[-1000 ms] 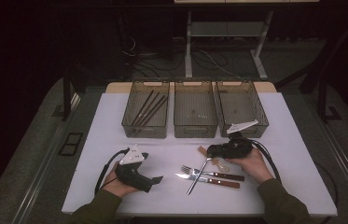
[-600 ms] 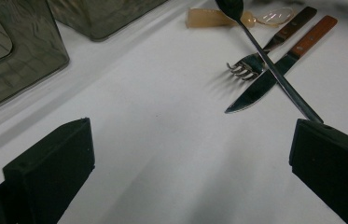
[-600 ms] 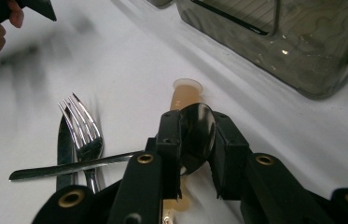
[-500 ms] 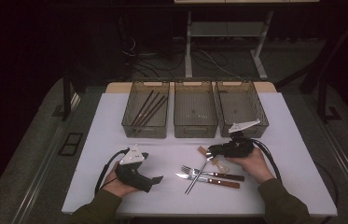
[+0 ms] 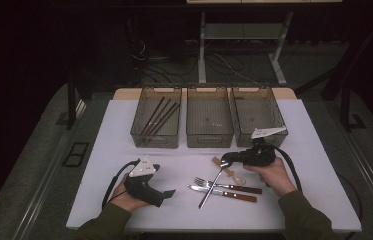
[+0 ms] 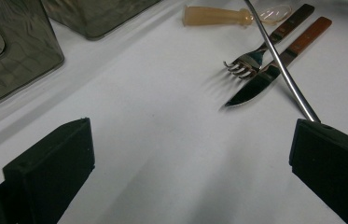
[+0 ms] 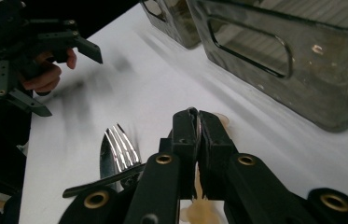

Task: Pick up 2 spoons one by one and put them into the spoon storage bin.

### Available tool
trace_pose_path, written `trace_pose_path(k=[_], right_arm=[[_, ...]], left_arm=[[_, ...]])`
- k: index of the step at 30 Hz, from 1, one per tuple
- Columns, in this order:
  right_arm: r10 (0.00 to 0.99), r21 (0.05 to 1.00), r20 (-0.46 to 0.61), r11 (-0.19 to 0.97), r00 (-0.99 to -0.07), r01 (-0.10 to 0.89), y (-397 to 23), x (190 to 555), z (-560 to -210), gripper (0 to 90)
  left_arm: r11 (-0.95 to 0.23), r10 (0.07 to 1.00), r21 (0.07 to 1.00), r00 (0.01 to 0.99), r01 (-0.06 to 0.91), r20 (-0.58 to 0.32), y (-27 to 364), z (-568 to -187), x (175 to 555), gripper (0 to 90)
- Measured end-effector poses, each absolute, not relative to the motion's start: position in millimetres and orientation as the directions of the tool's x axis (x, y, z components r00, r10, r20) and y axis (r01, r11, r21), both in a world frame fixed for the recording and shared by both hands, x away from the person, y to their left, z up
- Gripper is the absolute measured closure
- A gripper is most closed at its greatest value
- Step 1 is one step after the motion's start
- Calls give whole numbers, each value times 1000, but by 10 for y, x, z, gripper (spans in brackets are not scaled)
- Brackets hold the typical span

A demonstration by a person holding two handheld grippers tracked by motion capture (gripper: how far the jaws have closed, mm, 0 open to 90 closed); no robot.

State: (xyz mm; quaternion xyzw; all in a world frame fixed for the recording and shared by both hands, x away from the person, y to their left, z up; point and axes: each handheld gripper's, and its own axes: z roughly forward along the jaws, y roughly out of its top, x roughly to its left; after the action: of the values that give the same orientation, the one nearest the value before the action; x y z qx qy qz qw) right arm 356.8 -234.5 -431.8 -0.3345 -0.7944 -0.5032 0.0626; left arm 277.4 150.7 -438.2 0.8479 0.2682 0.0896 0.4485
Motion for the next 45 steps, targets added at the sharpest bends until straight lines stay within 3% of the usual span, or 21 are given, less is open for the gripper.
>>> trace_pose_path(k=[28, 45], right_arm=[[475, 810, 436, 163, -764, 563, -2499, 3503, -4090, 867], [568, 851, 384, 88, -728, 517, -2740, 3487, -3792, 867]], left_arm=[[-440, 529, 820, 843, 367, -94, 1528, -4366, 2772, 0], [-433, 531, 823, 842, 367, -95, 1536, -4360, 2771, 0]])
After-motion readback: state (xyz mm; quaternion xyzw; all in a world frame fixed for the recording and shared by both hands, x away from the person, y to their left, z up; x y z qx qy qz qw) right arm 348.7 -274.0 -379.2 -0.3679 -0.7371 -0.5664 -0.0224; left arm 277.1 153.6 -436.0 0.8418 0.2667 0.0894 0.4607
